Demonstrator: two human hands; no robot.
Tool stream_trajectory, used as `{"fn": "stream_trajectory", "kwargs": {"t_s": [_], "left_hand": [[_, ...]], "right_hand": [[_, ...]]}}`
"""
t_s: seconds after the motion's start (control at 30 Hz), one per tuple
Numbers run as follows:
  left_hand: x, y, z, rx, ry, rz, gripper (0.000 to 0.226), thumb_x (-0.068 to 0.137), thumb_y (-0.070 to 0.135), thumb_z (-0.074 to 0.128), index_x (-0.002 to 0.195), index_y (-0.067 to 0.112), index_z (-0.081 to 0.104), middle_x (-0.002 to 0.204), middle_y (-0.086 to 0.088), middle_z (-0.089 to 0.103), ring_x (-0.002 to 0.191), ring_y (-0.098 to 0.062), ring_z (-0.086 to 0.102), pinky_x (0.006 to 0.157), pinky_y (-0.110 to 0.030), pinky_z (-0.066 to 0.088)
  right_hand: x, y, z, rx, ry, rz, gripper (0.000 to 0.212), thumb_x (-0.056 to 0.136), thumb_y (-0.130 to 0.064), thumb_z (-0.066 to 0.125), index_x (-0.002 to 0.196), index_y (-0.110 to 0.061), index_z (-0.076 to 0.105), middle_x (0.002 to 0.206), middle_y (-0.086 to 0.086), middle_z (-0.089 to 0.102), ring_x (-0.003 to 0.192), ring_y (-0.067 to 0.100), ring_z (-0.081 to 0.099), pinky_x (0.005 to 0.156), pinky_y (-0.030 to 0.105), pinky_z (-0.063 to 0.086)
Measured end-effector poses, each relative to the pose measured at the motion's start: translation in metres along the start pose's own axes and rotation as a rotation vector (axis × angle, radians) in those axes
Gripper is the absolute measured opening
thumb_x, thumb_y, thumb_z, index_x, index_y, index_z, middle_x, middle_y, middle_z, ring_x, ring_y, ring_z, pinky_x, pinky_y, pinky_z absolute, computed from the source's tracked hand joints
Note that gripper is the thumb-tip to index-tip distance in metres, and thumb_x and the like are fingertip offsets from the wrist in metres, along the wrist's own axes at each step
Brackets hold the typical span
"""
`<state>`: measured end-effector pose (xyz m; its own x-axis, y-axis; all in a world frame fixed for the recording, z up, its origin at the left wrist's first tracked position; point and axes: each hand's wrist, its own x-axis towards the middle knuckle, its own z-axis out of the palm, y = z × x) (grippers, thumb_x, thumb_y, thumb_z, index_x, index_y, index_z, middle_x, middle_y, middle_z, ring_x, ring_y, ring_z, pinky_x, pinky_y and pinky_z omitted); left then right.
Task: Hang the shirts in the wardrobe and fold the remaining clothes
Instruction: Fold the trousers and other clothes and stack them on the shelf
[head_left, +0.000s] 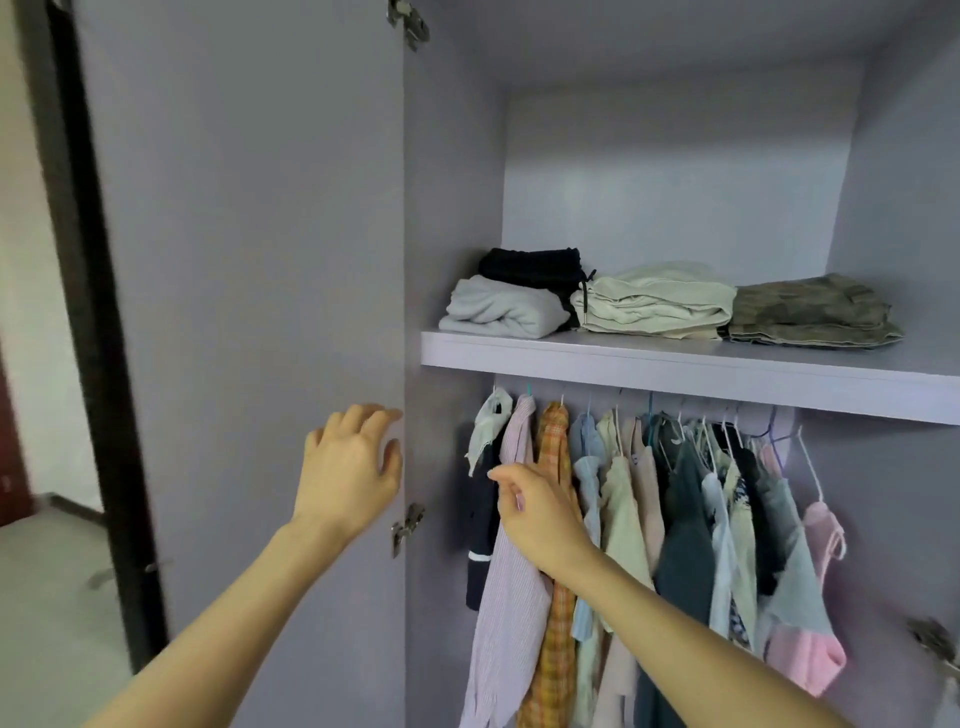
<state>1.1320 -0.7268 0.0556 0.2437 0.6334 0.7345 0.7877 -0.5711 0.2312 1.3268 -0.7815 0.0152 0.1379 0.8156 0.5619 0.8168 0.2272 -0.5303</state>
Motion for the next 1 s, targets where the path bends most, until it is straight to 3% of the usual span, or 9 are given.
{"fn": "stream_trajectory", "kwargs": {"t_s": [0.13,0.3,0.4,0.47,0.57,0.63,0.7,0.87,1.0], "left_hand": [[-0.034,-0.039,-0.046,0.176,0.208,0.068,0.026,0.078,0.006,0.063,0.104,0.007,0.067,0.11,-0.014,0.064,0.099,-0.038,0.057,0.077,-0.047,0.041],[-0.062,-0.095,-0.077,0.335,0.4,0.13,0.038,0.074,0.01,0.055,0.11,0.007,0.064,0.127,-0.023,0.052,0.122,-0.038,0.04,0.088,-0.049,0.033],[-0.067,-0.117,-0.08,0.204,0.344,0.008,0.062,0.08,0.019,0.053,0.137,0.001,0.039,0.145,-0.031,0.026,0.135,-0.043,0.024,0.101,-0.049,0.03],[-0.067,-0.129,-0.083,-0.069,0.231,-0.148,0.071,0.089,0.023,0.052,0.146,0.002,0.016,0.15,-0.025,0.02,0.138,-0.039,0.024,0.106,-0.045,0.029],[-0.066,-0.138,-0.083,-0.376,0.116,-0.254,0.074,0.091,0.023,0.054,0.148,0.017,0.008,0.117,-0.004,0.058,0.097,-0.026,0.06,0.08,-0.034,0.047],[-0.07,-0.141,-0.082,-0.401,0.163,-0.221,0.064,0.093,0.023,0.052,0.146,0.021,0.017,0.098,0.016,0.06,0.082,-0.006,0.06,0.07,-0.016,0.043],[-0.074,-0.139,-0.082,-0.443,0.164,-0.153,0.055,0.094,0.031,0.046,0.144,0.026,0.023,0.099,0.035,0.052,0.082,0.009,0.058,0.068,-0.001,0.04],[-0.082,-0.106,-0.078,-0.553,0.058,0.044,0.054,0.092,0.05,0.03,0.144,0.045,0.016,0.11,0.024,0.058,0.087,-0.005,0.058,0.079,-0.011,0.044],[-0.079,-0.049,-0.054,-0.544,-0.025,0.236,0.052,0.096,0.043,0.031,0.145,0.045,0.014,0.138,0.038,0.03,0.121,0.009,0.043,0.093,-0.004,0.036]], "right_hand": [[-0.014,-0.044,0.04,0.07,-0.095,-0.04,0.032,0.094,-0.008,0.04,0.122,-0.013,0.056,0.116,0.003,0.055,0.103,0.016,0.054,0.089,0.024,0.041],[-0.019,-0.098,0.086,0.103,-0.138,-0.166,0.035,0.095,-0.01,0.038,0.127,-0.015,0.052,0.122,0.0,0.052,0.106,0.018,0.054,0.092,0.032,0.042],[-0.014,-0.12,0.105,0.1,-0.148,-0.227,0.037,0.096,-0.012,0.037,0.131,-0.017,0.048,0.125,0.0,0.05,0.11,0.017,0.052,0.092,0.03,0.041],[-0.01,-0.132,0.117,0.103,-0.148,-0.253,0.038,0.096,-0.012,0.037,0.133,-0.018,0.045,0.126,-0.001,0.049,0.111,0.016,0.051,0.091,0.027,0.039],[-0.009,-0.14,0.128,0.116,-0.161,-0.28,0.04,0.096,-0.012,0.037,0.135,-0.019,0.043,0.13,-0.002,0.048,0.115,0.014,0.049,0.093,0.023,0.037],[-0.011,-0.139,0.131,0.127,-0.162,-0.298,0.041,0.097,-0.013,0.037,0.136,-0.02,0.041,0.132,-0.003,0.047,0.118,0.013,0.049,0.094,0.022,0.038],[-0.014,-0.136,0.128,0.152,-0.131,-0.316,0.04,0.097,-0.014,0.037,0.137,-0.021,0.041,0.133,-0.005,0.047,0.118,0.01,0.049,0.09,0.015,0.035],[-0.023,-0.122,0.095,0.304,0.008,-0.335,0.043,0.094,-0.025,0.034,0.136,-0.028,0.039,0.123,-0.013,0.046,0.107,-0.002,0.05,0.088,0.021,0.043],[-0.043,-0.093,0.048,0.332,0.182,-0.423,0.044,0.094,-0.025,0.033,0.135,-0.039,0.028,0.134,-0.011,0.039,0.118,0.0,0.046,0.094,0.031,0.048]]}}
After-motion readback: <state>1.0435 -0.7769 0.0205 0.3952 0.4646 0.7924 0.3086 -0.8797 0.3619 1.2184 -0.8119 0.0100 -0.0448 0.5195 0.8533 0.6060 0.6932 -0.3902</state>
